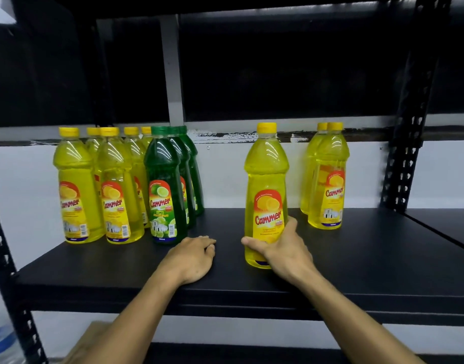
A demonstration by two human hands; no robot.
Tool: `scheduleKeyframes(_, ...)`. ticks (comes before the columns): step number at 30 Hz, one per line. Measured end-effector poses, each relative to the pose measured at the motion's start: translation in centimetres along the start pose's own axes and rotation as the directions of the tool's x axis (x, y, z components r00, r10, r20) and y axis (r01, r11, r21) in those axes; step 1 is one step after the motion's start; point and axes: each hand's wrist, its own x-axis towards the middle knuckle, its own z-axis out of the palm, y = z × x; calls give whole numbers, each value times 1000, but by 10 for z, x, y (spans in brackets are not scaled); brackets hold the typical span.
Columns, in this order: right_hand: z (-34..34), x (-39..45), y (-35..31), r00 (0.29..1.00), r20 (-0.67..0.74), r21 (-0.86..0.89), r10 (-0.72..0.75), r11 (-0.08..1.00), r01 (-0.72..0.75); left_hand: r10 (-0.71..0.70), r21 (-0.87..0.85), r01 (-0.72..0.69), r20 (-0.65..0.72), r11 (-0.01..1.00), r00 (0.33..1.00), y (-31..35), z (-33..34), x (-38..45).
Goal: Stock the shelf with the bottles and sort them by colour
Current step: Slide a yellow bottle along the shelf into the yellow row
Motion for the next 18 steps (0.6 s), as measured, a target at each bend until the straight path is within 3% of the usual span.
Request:
scheduleKeyframes(10,26,4,-9,996,50,68,-77,995,74,15,14,-15,-27,1000,1000,0,-1,0)
scheduleKeyframes(13,21,7,-5,985,129,139,-111,986,92,15,-5,-15,-66,1000,998,1,-3,-3)
scheduleKeyframes(16,4,5,-4,957,234,211,-169,970,119,52,-23,-59,-234,998,971,2,-6,-10)
scheduleKeyframes(18,-10,5,0,954,240,218,-181,967,128,96,-37,-122,-417,992,904,5,-7,-16)
